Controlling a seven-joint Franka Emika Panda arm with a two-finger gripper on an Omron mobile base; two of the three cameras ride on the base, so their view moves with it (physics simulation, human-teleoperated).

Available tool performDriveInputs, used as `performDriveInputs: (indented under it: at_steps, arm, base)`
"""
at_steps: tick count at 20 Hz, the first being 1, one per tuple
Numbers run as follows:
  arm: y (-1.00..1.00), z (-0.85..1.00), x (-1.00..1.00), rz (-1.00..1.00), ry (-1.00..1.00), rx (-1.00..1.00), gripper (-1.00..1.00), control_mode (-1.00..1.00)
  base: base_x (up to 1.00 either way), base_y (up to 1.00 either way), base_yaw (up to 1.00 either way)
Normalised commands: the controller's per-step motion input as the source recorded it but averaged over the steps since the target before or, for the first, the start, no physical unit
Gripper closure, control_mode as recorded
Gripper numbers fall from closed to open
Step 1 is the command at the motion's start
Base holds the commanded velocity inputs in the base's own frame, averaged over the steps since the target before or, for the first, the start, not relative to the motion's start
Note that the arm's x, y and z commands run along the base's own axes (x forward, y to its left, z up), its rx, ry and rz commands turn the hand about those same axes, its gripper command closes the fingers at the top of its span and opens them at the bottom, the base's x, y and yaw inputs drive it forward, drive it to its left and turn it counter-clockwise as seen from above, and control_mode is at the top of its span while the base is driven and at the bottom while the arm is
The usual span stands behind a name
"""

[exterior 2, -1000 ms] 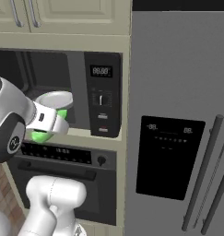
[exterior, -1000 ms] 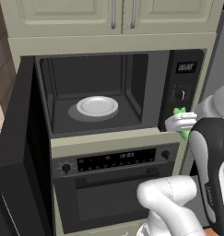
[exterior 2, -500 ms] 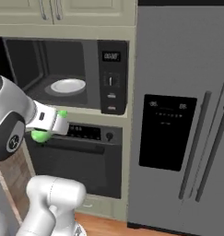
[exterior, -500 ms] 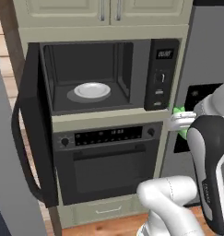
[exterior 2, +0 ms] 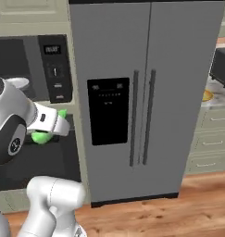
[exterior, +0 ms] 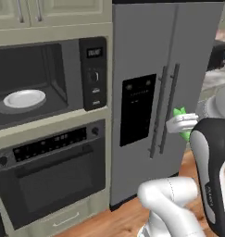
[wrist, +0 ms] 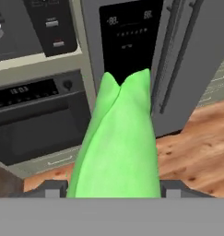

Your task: Pick the corn from the microwave and place it on plate located on the counter.

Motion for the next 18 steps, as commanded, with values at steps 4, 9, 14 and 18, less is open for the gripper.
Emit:
performDriveInputs:
  at_steps: [4, 9, 14, 18]
  arm:
    - [0.0, 0.0, 0.0, 0.0, 0.0, 0.0, 1.0, 1.0]
    - [0.0, 0.0, 0.0, 0.0, 0.0, 0.0, 1.0, 1.0]
    - [0.0, 0.0, 0.0, 0.0, 0.0, 0.0, 1.0, 1.0]
    - [0.0, 0.0, 0.0, 0.0, 0.0, 0.0, 1.0, 1.0]
  base:
    - [0.0, -0.57, -0.85]
    - [0.3, -0.87, -0.66]
    - [0.86, -0.84, -0.46]
    - [1.0, -0.57, -0.28]
